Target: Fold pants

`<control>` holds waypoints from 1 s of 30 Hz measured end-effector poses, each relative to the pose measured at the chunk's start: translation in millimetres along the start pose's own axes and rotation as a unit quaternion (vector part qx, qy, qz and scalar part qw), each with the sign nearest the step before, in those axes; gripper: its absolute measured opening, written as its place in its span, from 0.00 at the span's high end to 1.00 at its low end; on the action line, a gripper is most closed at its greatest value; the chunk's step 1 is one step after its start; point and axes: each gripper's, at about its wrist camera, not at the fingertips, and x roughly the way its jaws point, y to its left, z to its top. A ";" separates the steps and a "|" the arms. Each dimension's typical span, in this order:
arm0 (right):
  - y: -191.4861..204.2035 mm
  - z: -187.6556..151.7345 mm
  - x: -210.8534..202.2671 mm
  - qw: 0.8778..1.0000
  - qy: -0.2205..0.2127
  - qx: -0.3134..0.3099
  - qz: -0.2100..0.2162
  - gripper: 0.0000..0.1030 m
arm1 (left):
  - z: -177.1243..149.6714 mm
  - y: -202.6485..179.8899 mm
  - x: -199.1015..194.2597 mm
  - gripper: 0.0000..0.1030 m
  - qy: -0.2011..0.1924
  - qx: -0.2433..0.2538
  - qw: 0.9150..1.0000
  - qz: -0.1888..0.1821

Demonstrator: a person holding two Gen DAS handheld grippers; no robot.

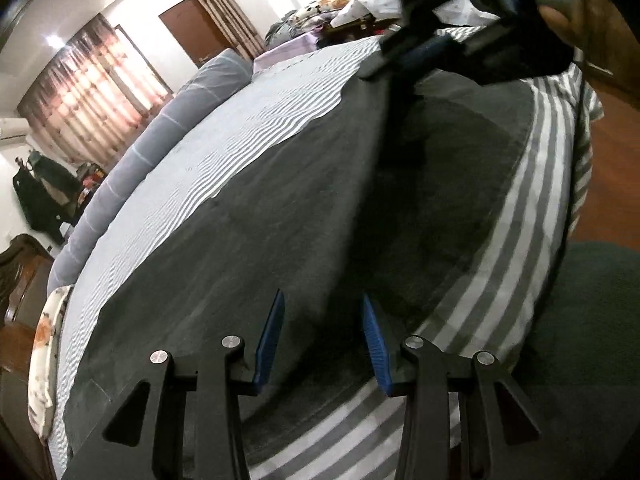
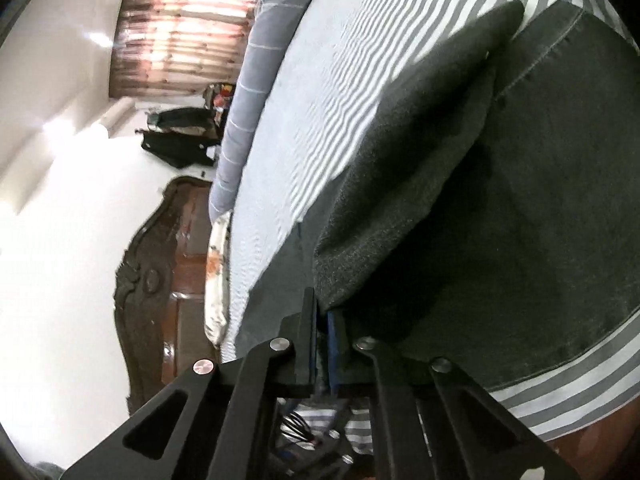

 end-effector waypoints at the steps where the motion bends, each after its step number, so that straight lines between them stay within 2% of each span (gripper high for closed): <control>1: 2.5 2.0 -1.5 1.000 -0.002 -0.003 0.004 0.94 | -0.5 -2.9 -1.5 0.60 -0.001 0.004 1.000 0.005; 7: 10.1 -0.5 -3.2 1.000 -0.005 -0.008 0.010 0.94 | 14.6 10.2 10.5 0.60 0.011 -0.028 0.999 0.029; 8: 9.6 -1.1 -3.8 1.000 -0.006 -0.005 0.014 0.94 | 18.0 12.4 12.1 0.68 0.011 -0.028 0.999 0.038; 9: 7.5 -1.8 -5.0 1.000 -0.008 -0.002 0.017 0.93 | 21.0 14.5 13.2 0.93 0.010 -0.027 0.999 0.034; 10: 5.5 -2.7 -6.2 1.000 -0.010 -0.001 0.018 0.91 | 23.4 16.2 15.3 0.97 0.018 -0.025 0.999 0.027; 12: -0.8 -3.2 -6.8 1.000 -0.015 0.009 0.022 0.91 | 26.0 20.6 15.2 0.97 0.021 -0.032 0.999 0.025; 16: -20.1 2.9 -8.6 0.997 -0.040 0.049 0.042 0.79 | 29.4 29.3 1.8 0.97 0.010 -0.050 0.999 0.019; 23: -53.8 22.1 -16.6 0.989 -0.090 0.109 0.045 0.79 | 36.9 43.6 -5.5 0.97 0.004 -0.063 0.998 0.023; 30: -79.0 33.4 -37.3 0.980 -0.137 0.138 0.033 0.78 | 37.4 44.4 -6.3 0.97 0.008 -0.067 0.998 0.019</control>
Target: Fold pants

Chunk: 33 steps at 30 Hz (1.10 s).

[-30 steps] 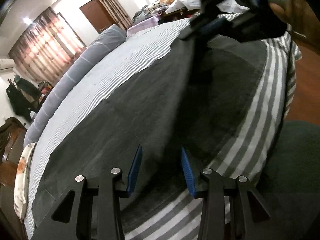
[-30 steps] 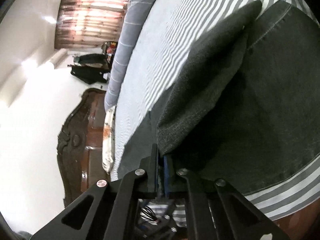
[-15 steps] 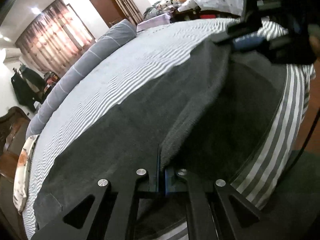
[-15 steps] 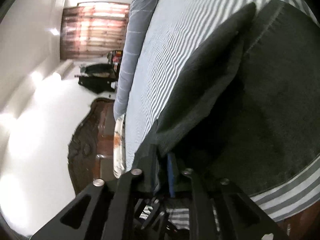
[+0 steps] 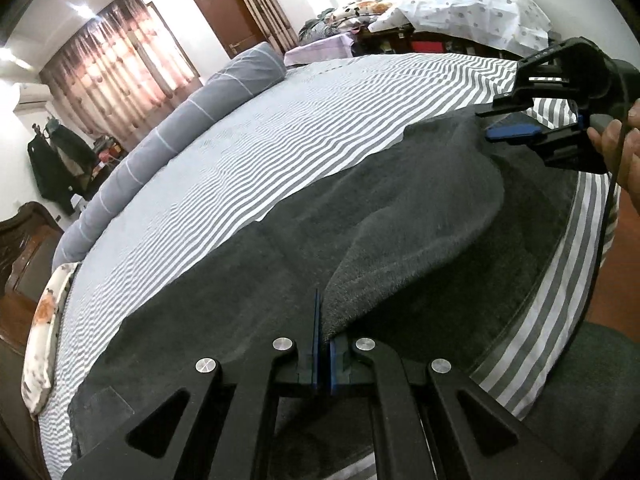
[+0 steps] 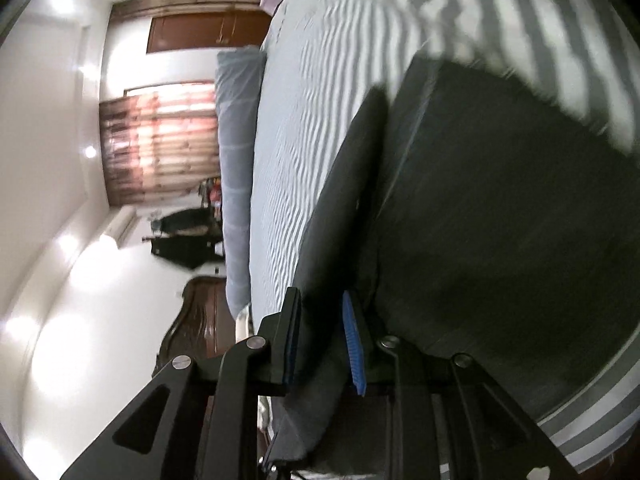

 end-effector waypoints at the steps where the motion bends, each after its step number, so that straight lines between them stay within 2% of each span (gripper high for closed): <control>1: -2.7 2.8 -1.1 1.000 -0.003 0.004 -0.002 0.78 | 0.0 0.1 -0.2 0.97 0.000 0.000 1.000 0.000; 9: -16.8 6.4 -6.5 1.000 -0.012 0.007 -0.018 0.78 | 3.8 10.5 -0.1 0.97 -0.001 -0.020 1.000 -0.003; 19: -10.0 5.8 24.7 1.000 0.024 0.001 -0.002 0.79 | 15.9 27.2 -6.6 0.97 -0.010 -0.041 0.999 0.001; 22: -4.3 23.5 31.4 1.000 0.008 -0.002 0.000 0.82 | 16.7 28.8 -6.7 0.97 -0.009 -0.042 0.999 0.000; 26: 3.0 38.0 27.2 1.000 -0.004 -0.018 -0.016 0.93 | 17.2 28.9 -6.3 0.97 -0.009 -0.042 0.999 0.000; 33: 29.2 46.4 -13.2 0.997 -0.037 -0.059 -0.037 0.96 | 13.1 20.5 -2.0 0.97 0.004 -0.017 1.000 -0.008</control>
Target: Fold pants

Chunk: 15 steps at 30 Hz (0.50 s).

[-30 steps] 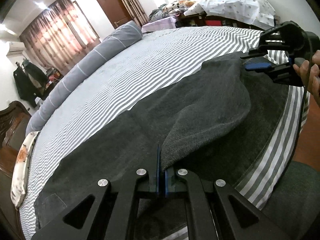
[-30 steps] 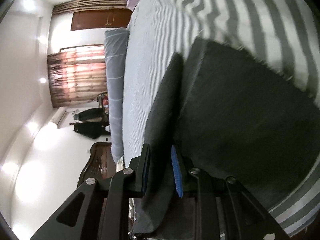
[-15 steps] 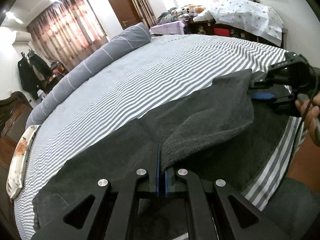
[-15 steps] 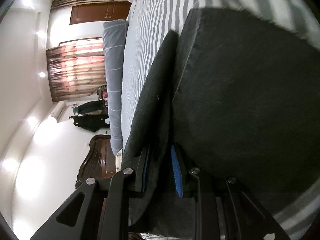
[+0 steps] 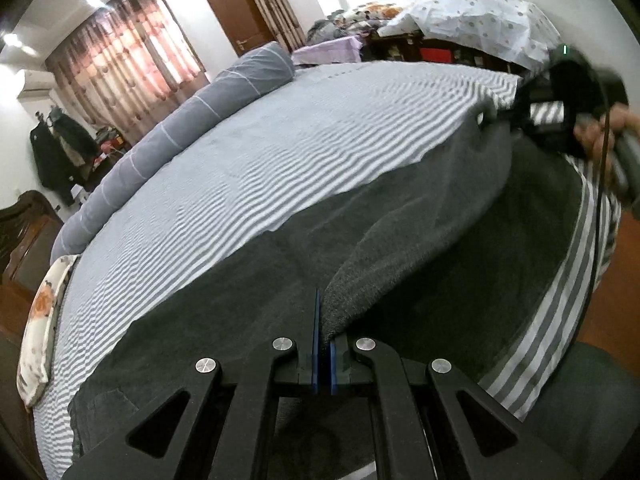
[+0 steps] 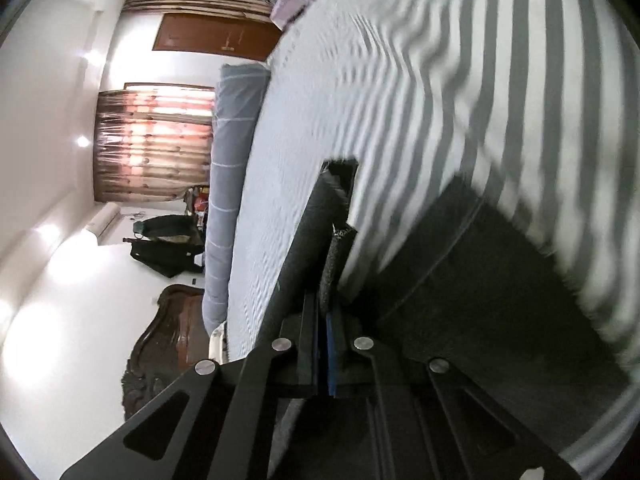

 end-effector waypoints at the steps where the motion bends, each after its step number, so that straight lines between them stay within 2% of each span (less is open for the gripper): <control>1: 2.8 1.6 -7.7 1.000 -0.006 -0.005 -0.003 0.96 | -1.4 -3.7 1.5 0.97 0.006 0.009 1.000 -0.005; 4: 11.7 3.5 -34.5 0.999 -0.023 -0.029 -0.022 0.96 | -4.2 -12.9 5.1 0.96 0.017 0.035 0.999 -0.021; 8: 7.8 -7.4 -60.7 0.995 -0.023 -0.055 -0.076 0.96 | -12.7 -24.9 6.2 0.96 0.024 0.079 0.996 -0.041; 15: -3.0 -24.2 -73.7 0.989 -0.017 -0.068 -0.133 0.96 | -26.0 -35.4 -2.3 0.96 0.023 0.136 0.987 -0.077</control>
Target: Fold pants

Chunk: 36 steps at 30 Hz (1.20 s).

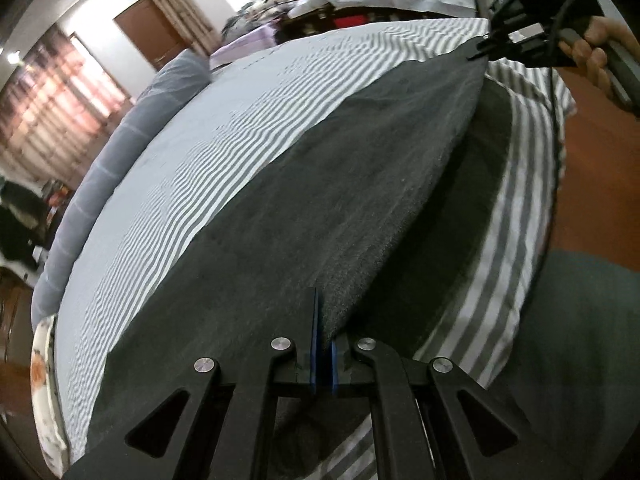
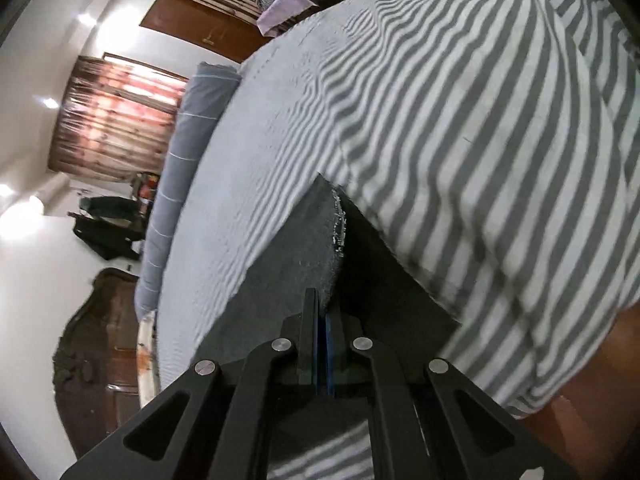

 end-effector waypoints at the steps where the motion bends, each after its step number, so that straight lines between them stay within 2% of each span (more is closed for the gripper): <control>1: -0.9 -1.4 -0.7 1.000 0.000 0.000 -0.006 0.96 | 0.2 0.9 -0.9 0.96 -0.001 0.002 1.000 -0.005; 8: -14.1 -19.1 -4.7 0.999 0.004 -0.015 -0.042 0.96 | -5.0 -0.7 -5.2 0.96 -0.001 0.001 0.999 -0.033; 13: -25.0 -21.3 13.1 0.997 0.024 -0.009 -0.077 0.95 | -12.2 -6.9 14.5 0.94 0.026 0.005 0.999 -0.047; 15: -25.2 -20.4 17.7 0.994 0.029 -0.007 -0.106 0.91 | -14.5 -8.2 25.8 0.92 0.041 -0.003 0.998 -0.048; 19: -21.4 -14.4 15.4 0.991 0.040 0.009 -0.126 0.80 | -12.2 -0.5 28.9 0.86 0.046 -0.042 0.996 -0.068; 20: -17.1 -12.0 11.4 0.991 0.037 0.007 -0.132 0.75 | -11.6 3.1 27.7 0.83 0.047 -0.052 0.995 -0.075; 22: -1.0 -8.9 -1.5 0.987 0.022 -0.017 -0.158 0.72 | -10.5 12.0 24.5 0.79 0.047 -0.075 0.992 -0.087; 24: 17.0 -5.5 -13.7 0.986 0.008 -0.042 -0.159 0.72 | -10.9 31.2 18.1 0.70 0.039 -0.122 0.986 -0.105; 28: 68.0 -0.5 -22.1 0.985 0.003 -0.107 -0.137 0.69 | -15.9 75.1 3.7 0.62 0.014 -0.208 0.971 -0.120; 29: 85.3 -0.1 -16.8 0.983 0.013 -0.128 -0.128 0.69 | -19.2 88.3 1.3 0.59 0.010 -0.230 0.967 -0.113; 33: 158.8 -10.9 25.1 0.973 0.060 -0.204 -0.089 0.67 | -34.4 139.4 -5.0 0.58 -0.003 -0.306 0.949 -0.078; 35: 195.4 -22.8 53.6 0.965 0.085 -0.238 -0.070 0.67 | -44.7 160.9 -8.4 0.58 -0.006 -0.334 0.940 -0.068; 36: 217.5 -32.2 73.4 0.957 0.107 -0.262 -0.061 0.67 | -50.7 172.7 -9.6 0.58 -0.005 -0.347 0.936 -0.056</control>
